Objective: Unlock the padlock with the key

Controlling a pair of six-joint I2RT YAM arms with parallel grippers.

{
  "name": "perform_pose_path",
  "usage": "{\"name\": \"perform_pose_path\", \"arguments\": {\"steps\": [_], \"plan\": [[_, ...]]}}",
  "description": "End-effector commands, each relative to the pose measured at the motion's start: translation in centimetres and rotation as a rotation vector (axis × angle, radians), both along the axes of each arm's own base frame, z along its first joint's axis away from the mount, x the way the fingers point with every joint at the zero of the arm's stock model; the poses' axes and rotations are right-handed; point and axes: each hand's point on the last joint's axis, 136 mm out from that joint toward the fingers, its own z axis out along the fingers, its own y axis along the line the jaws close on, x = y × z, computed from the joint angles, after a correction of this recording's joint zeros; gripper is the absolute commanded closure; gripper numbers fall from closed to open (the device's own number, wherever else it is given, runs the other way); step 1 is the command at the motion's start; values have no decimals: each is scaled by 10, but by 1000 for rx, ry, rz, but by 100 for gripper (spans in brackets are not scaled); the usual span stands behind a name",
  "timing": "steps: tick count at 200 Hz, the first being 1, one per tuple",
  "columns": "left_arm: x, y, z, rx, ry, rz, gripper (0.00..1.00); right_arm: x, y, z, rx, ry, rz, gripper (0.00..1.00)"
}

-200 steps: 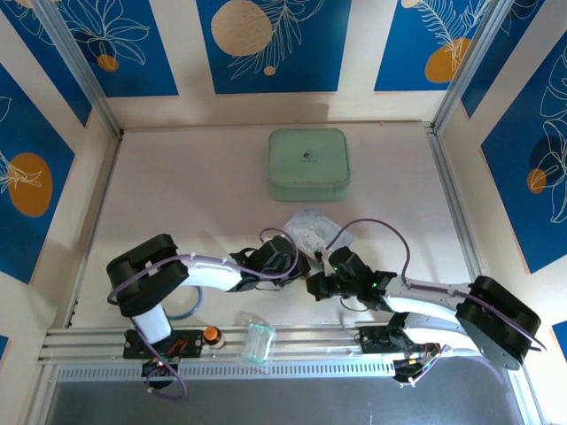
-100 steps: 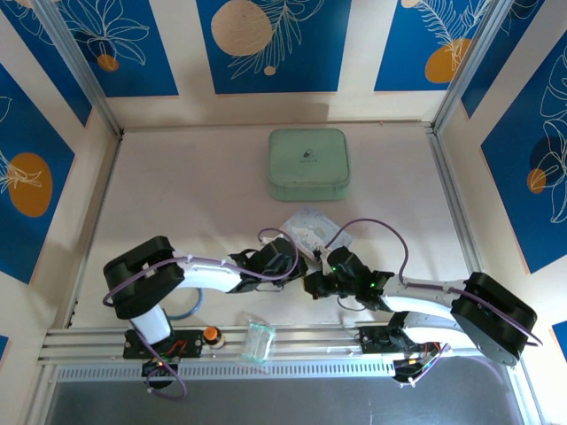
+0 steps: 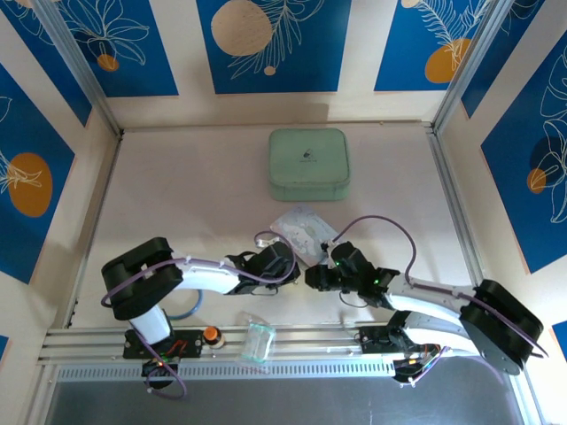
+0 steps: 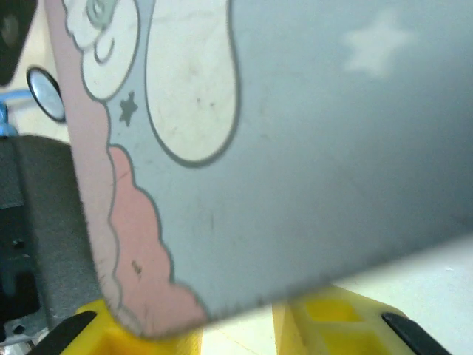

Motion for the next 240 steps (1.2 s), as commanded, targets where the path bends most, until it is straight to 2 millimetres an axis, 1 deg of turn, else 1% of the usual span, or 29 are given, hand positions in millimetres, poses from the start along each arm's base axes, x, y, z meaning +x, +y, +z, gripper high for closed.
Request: {"name": "perform_pose_path", "arguments": {"steps": [1,24,34,38,49,64,78,93,117,128,149,173,192,215,240], "plan": [[-23,49,-49,235,111,-26,100,7,-24,-5,-72,-8,-113,71],[-21,53,-46,284,95,-51,100,14,-34,-1,-100,-29,-158,71],[-20,56,-40,324,76,-70,100,17,-38,1,-112,-28,-183,70],[-19,59,-39,350,71,-79,100,19,-40,1,-121,-25,-200,68],[-17,67,-33,425,53,-101,98,21,-45,1,-138,-15,-228,67],[-14,81,-29,530,34,-128,96,23,-45,2,-135,-12,-233,67],[-13,89,-27,602,26,-155,92,24,-45,2,-129,-11,-236,67],[-12,92,-28,659,26,-179,90,26,-46,1,-125,-5,-244,67],[-10,97,-22,758,4,-200,83,27,-46,3,-122,-3,-247,67],[-10,97,-18,796,-19,-209,83,28,-46,5,-118,-7,-248,67],[-10,87,-8,840,-67,-232,81,30,-47,5,-121,-11,-249,67],[-13,84,-10,874,-68,-242,76,30,-47,5,-120,-5,-248,67],[-13,84,-3,906,-100,-241,76,29,-47,3,-118,0,-247,67],[-15,76,7,935,-158,-255,76,29,-49,2,-121,2,-255,67],[-18,67,10,959,-187,-283,76,29,-51,2,-121,-1,-264,67]]}}
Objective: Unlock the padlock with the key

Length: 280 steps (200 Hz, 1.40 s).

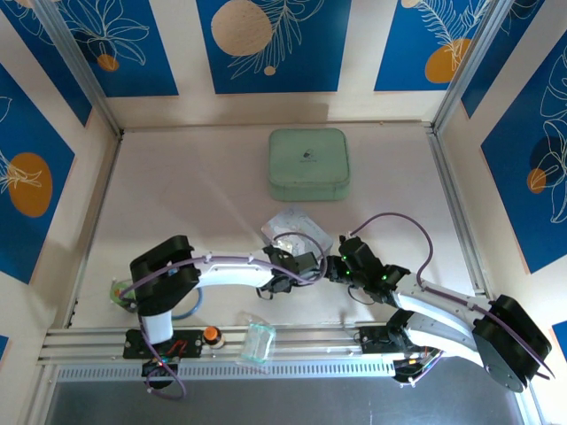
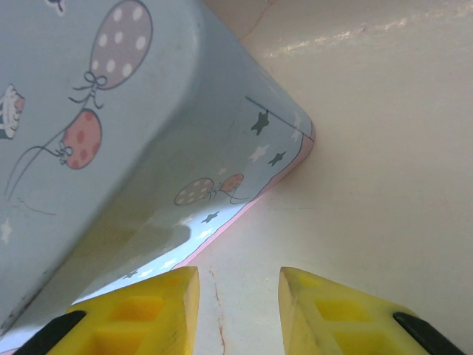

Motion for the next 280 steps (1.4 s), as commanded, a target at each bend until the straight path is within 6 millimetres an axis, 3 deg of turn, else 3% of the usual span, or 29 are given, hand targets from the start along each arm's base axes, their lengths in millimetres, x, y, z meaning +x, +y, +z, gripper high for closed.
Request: {"name": "perform_pose_path", "arguments": {"steps": [1,77,106,127,164,180,197,229,280], "plan": [[-3,6,6,101,-29,-30,76,4,-3,5,1,-9,-26,67],[-20,-11,1,138,2,-107,73,-1,-17,4,10,-9,-67,66],[-21,-4,-2,167,8,-90,71,-4,-21,5,37,-6,-80,67],[-19,0,2,183,-8,-94,78,-5,-24,5,34,-6,-84,66],[-8,19,9,332,-80,-108,80,-6,-26,7,35,-3,-87,67],[-11,11,-3,320,-68,-156,81,-5,-25,8,35,-7,-83,67],[-14,2,-2,348,-84,-207,72,-4,-25,9,38,-6,-82,66],[-20,-1,-7,335,-65,-243,70,-3,-26,9,38,-6,-87,67],[-33,-12,10,273,-72,-260,72,-4,-28,5,38,4,-93,66]]}}
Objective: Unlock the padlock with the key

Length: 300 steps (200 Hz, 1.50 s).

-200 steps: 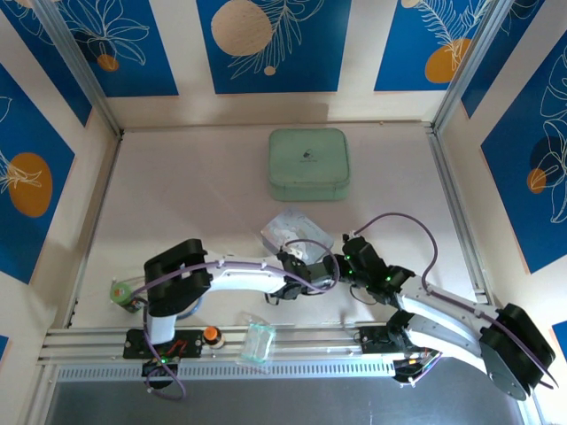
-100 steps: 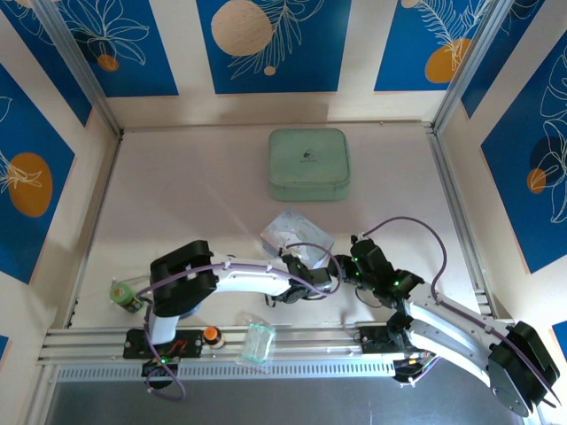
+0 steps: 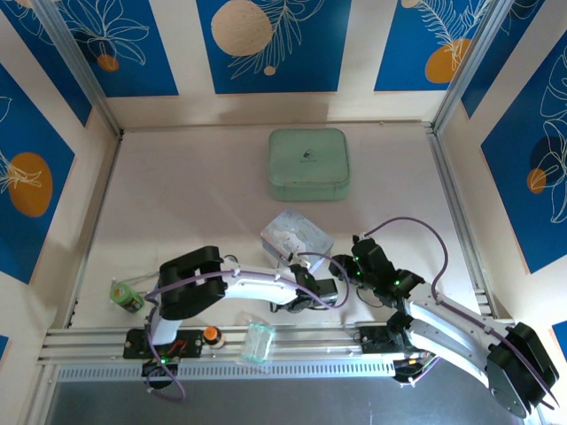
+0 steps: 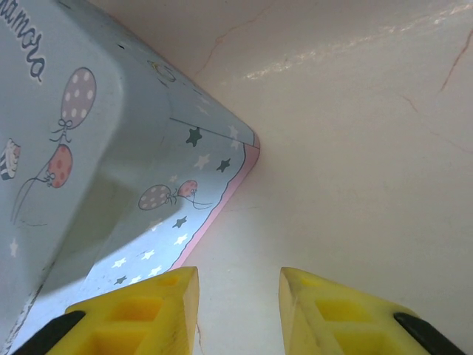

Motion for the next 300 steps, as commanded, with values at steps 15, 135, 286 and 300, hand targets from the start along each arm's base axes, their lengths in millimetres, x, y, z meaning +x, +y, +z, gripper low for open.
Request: {"name": "perform_pose_path", "arguments": {"steps": [15,135,286,300], "plan": [[-19,-5,6,11,59,-29,67,-4,-1,-5,5,19,2,66],[48,25,102,-650,26,114,18,-34,26,37,38,-72,182,66],[171,10,77,-807,-45,93,7,-40,146,13,-139,46,294,50],[174,7,66,-788,-29,87,9,-34,145,6,-133,62,277,49]]}}
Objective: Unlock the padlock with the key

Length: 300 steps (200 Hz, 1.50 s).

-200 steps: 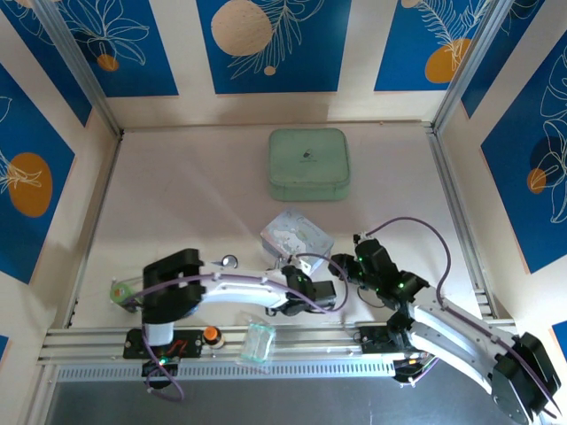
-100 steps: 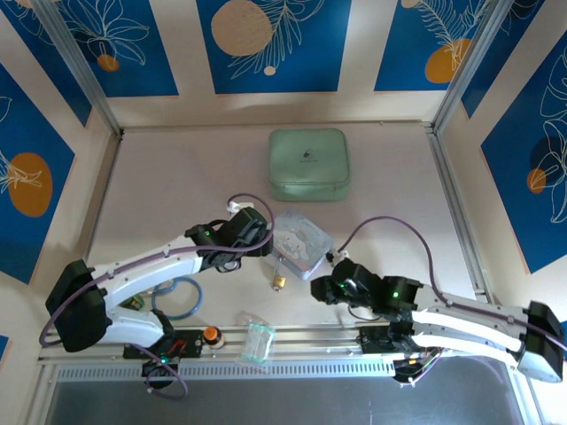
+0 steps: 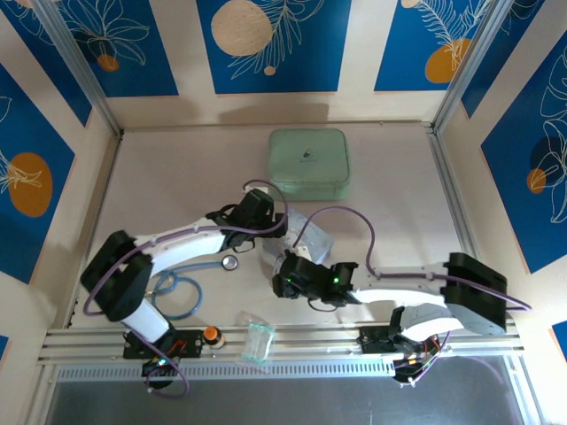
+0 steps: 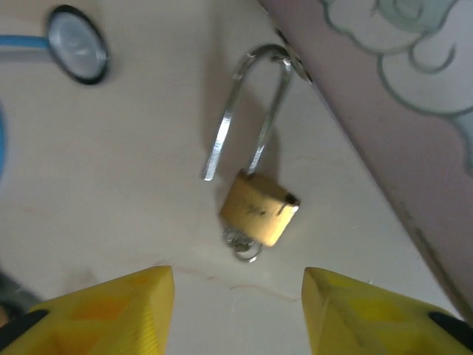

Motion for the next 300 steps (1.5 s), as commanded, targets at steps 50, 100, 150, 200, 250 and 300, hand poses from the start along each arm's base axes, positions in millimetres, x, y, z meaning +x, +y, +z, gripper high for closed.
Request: {"name": "perform_pose_path", "arguments": {"steps": [50,100,150,200,250,300], "plan": [[2,-9,-24,10,27,-52,29,39,-22,-4,34,30,-143,49],[-32,2,-39,34,99,-20,30,50,-44,1,73,36,-162,49],[-29,24,-3,69,32,59,21,32,-13,8,111,33,-85,48],[-38,38,22,22,-7,76,16,31,-9,-17,-18,90,-179,44],[-50,53,2,33,15,107,16,32,4,-29,-79,88,-159,49],[-48,55,-4,47,7,114,16,26,1,-46,-105,136,-175,66]]}}
